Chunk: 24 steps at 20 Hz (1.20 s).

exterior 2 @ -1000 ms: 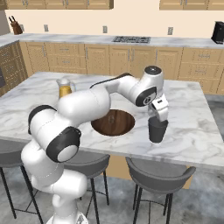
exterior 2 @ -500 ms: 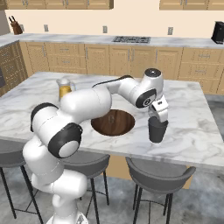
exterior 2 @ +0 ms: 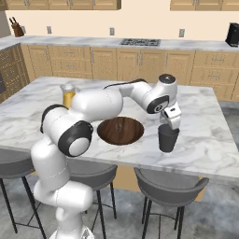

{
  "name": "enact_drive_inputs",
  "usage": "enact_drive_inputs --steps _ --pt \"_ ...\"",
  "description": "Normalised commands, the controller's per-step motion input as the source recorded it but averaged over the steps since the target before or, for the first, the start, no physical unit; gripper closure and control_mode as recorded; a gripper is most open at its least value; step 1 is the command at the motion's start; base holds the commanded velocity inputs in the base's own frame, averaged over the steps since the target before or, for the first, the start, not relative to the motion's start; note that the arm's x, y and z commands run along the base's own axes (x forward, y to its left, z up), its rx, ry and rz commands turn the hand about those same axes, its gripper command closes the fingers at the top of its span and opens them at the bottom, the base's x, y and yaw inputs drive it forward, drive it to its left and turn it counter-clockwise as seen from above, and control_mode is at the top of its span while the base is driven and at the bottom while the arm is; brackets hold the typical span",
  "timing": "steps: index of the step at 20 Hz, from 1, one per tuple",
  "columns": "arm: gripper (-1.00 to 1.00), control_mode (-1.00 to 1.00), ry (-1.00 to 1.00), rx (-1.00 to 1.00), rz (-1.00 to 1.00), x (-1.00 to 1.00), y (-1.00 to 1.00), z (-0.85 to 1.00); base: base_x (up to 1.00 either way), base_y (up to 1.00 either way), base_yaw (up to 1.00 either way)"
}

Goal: There are two ice cubes in the ice bowl. Place both ice cubes in the glass cup.

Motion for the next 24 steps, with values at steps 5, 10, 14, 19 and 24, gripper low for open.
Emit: enact_drive_inputs --steps 5,10,14,19,24 --pt "1.0 -1.0 0.0 0.16 0.0 0.14 -0.01 -0.02 0.0 0.0 0.0" --pt "1.0 -1.0 0.05 0.01 0.0 0.07 0.0 -0.02 0.0 0.0 0.0" --pt "1.0 -1.0 0.06 -0.04 0.0 0.17 0.0 -0.21 0.0 0.0 0.0" --pt "1.0 -1.0 0.04 -0.09 0.0 0.1 0.0 -0.33 0.0 0.0 0.0" --pt "1.0 -1.0 0.0 0.01 0.0 0.06 -0.05 -0.1 0.0 0.0 0.0"
